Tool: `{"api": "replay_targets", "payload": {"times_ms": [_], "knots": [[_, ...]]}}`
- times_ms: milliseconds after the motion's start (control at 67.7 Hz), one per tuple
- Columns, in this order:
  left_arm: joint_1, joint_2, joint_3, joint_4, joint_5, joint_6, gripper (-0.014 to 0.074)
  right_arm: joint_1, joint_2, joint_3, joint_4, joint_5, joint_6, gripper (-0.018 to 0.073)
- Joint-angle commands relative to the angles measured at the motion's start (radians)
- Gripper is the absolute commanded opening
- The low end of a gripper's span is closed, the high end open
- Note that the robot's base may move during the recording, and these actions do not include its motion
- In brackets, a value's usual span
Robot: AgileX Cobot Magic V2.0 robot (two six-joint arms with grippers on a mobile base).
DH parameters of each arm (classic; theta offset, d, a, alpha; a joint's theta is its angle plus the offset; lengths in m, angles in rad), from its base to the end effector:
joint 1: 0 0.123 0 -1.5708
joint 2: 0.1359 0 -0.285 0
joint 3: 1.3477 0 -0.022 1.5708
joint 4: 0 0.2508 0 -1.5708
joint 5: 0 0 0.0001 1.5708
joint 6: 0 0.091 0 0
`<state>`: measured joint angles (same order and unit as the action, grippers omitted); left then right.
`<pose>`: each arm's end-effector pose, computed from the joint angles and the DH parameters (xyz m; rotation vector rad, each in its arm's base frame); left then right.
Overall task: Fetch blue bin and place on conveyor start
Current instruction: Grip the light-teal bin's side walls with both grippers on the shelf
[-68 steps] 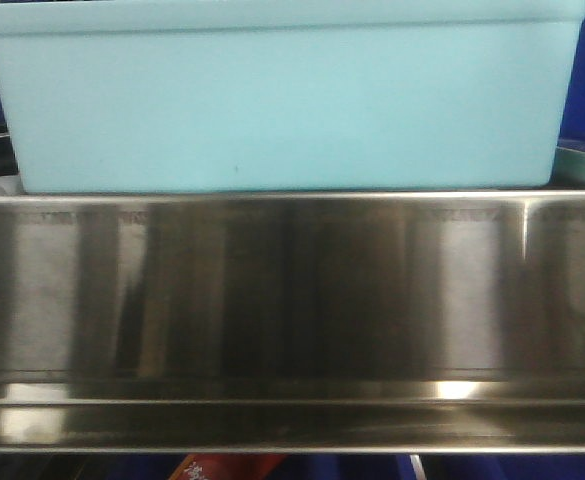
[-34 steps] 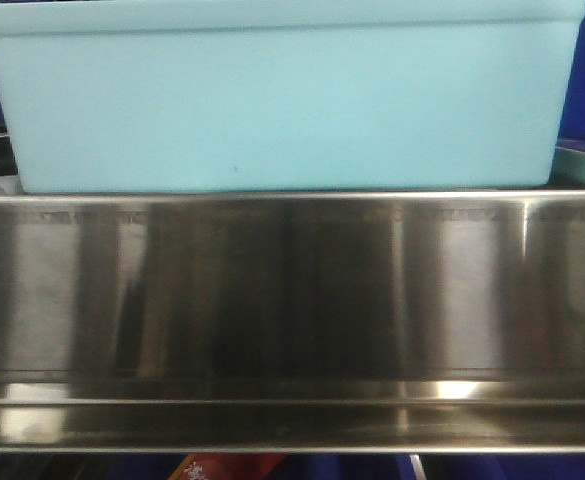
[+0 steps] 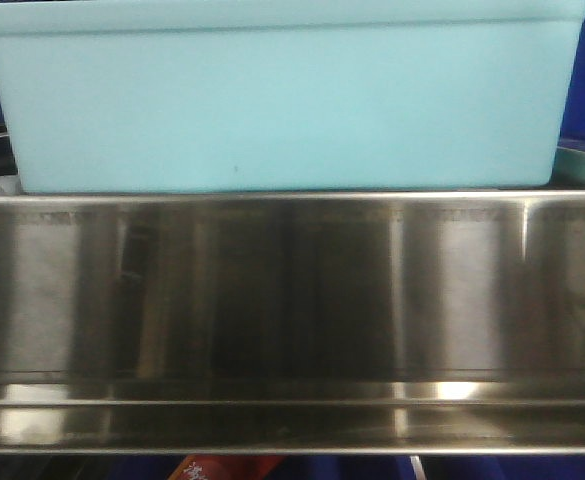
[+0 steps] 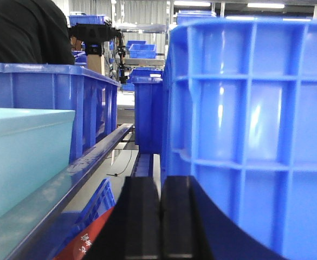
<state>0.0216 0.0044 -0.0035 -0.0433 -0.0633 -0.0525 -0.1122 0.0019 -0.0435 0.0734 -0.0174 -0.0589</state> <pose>0.0558 0.0014 0.2198 -0.0856 1.4189 -0.0593 0.0533 -0.0061 0.2293 0.0913 1.4222 -0.0815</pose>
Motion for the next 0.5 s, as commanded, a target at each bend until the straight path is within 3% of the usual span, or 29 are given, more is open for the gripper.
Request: {"api": "replay_targets", "payload": {"times_ms": [0,118,192,325,413,487], "knots": [[0.003,-0.004,-0.056,0.014,-0.01,0.0,-0.0111,-0.003,-0.002,-0.115,0.001,0.054,-0.004,-0.0162],[0.003,-0.004,-0.212,0.093,0.137,0.0,-0.0094,-0.003,-0.002,-0.311,0.001,0.24,-0.004,-0.0155],[0.003,0.006,-0.322,0.132,0.247,0.0,-0.0025,-0.003,0.034,-0.412,0.001,0.322,-0.004,-0.0078],[0.003,0.087,-0.491,0.141,0.385,0.0,0.0209,-0.003,0.12,-0.547,0.001,0.403,-0.004,0.0252],[0.001,0.15,-0.56,0.141,0.393,0.0,0.036,-0.003,0.172,-0.583,0.001,0.382,-0.004,0.047],[-0.007,0.208,-0.601,0.139,0.391,0.0,0.0421,-0.003,0.212,-0.585,-0.005,0.335,-0.004,0.0579]]}}
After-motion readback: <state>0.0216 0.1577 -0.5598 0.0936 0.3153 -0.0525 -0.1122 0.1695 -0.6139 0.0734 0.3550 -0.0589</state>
